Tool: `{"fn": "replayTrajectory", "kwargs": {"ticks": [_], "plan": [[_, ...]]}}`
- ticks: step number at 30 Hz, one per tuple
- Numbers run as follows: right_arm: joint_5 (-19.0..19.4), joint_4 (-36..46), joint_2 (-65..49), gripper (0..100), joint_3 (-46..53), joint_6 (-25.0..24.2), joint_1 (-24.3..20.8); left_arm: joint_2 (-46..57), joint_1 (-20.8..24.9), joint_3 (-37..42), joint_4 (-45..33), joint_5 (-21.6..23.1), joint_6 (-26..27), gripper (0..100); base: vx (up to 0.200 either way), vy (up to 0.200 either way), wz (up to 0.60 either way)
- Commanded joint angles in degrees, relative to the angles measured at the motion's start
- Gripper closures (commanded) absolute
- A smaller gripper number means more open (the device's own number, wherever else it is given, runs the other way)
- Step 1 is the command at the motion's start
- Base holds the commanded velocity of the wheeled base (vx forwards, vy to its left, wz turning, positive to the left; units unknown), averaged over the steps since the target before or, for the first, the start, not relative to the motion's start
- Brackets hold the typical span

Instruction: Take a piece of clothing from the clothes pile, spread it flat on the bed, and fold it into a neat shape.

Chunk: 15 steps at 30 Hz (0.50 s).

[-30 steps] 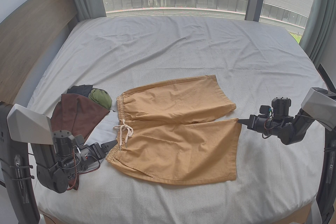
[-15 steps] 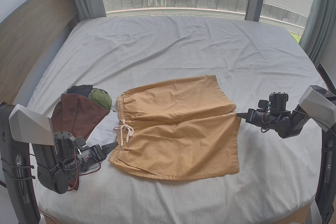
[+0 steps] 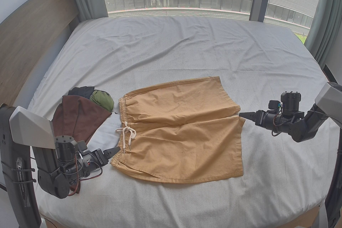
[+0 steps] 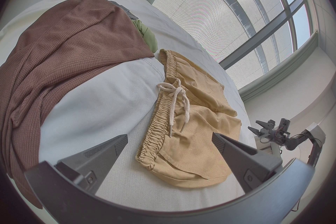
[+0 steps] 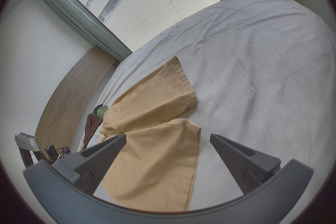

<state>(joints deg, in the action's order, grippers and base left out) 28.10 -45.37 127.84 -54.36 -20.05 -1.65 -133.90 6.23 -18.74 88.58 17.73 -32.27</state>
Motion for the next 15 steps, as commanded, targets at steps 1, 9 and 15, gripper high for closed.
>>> {"fn": "replayTrajectory", "kwargs": {"ticks": [1, 9, 15], "plan": [[-0.06, 0.02, -15.17, 0, 14.02, 0.63, -2.40, -0.83, -0.16, 0.63, 0.02, -0.06, 0.01, 0, 0.000, 0.000, 0.00], [-0.15, -4.72, -19.12, 0, 27.11, 2.48, -5.30, -2.42, 0.27, 0.90, 0.02, 0.03, 0.19, 0, 0.000, 0.000, 0.00], [-0.15, -13.86, -15.61, 0, 30.98, 2.56, -5.21, -4.35, 0.80, 0.19, 0.02, 0.03, 0.19, 0, 0.000, 0.000, 0.00]]}}
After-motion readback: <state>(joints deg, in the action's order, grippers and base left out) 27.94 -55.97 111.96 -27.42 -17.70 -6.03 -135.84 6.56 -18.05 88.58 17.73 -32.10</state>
